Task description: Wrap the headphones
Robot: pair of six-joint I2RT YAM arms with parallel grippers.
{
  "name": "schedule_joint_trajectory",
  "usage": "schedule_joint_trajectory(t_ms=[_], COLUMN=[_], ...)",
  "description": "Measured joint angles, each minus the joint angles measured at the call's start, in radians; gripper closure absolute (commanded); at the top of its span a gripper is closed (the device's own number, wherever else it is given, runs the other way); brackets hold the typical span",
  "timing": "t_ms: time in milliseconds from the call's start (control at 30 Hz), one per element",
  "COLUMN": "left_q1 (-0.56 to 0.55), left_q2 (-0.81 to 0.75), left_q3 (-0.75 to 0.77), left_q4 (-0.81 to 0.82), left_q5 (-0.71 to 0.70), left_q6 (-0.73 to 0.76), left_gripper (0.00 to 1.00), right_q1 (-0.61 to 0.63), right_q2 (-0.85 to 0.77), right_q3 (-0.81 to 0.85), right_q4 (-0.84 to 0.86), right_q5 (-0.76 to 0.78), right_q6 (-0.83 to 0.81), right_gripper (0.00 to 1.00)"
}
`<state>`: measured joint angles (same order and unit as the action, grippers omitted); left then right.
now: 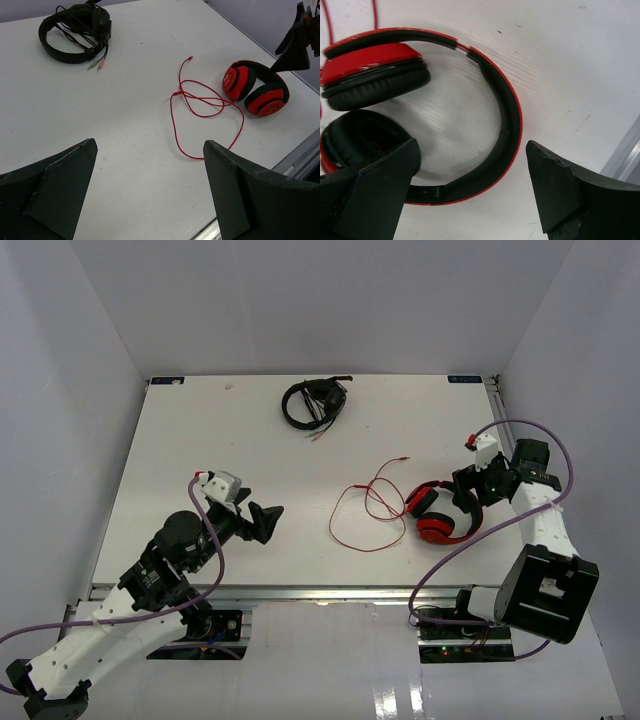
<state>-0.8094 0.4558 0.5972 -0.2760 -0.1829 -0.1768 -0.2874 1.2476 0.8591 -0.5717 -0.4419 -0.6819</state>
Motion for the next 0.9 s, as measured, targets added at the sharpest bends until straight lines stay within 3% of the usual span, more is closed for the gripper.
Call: schedule_joint_trajectory(t_ms=[233, 400, 600, 800, 900], left_q1=[-0.001, -0.003, -0.003, -0.003, -0.003], left_q2=[-0.009, -0.011, -0.014, -0.019, -0.020], left_q3=[0.000, 0.000, 0.000, 0.000, -0.001], left_q4=[0.000, 0.000, 0.000, 0.002, 0.012], left_q5=[0.001, 0.009, 0.011, 0.011, 0.010], left_q6=[0.000, 0.001, 0.001, 0.001, 0.000], left_gripper=[0.02, 0.02, 0.02, 0.02, 0.02], right_q1=[-0.007, -0.008, -0.008, -0.012, -0.015], right_q2=[0.059, 0.166, 0.289, 0.307, 0.303], right_q3=[-0.024, -0.057, -0.042, -0.032, -0.041], right_q4=[0.096, 0.135, 0.157, 0.184, 0.200], right_q5=[0.144, 0.202, 0.209, 0.199, 0.184], right_q6=[0.000, -0.003, -0.002, -0.005, 0.001], right_gripper=[0.14, 0.27, 0.49, 0.92, 0.92])
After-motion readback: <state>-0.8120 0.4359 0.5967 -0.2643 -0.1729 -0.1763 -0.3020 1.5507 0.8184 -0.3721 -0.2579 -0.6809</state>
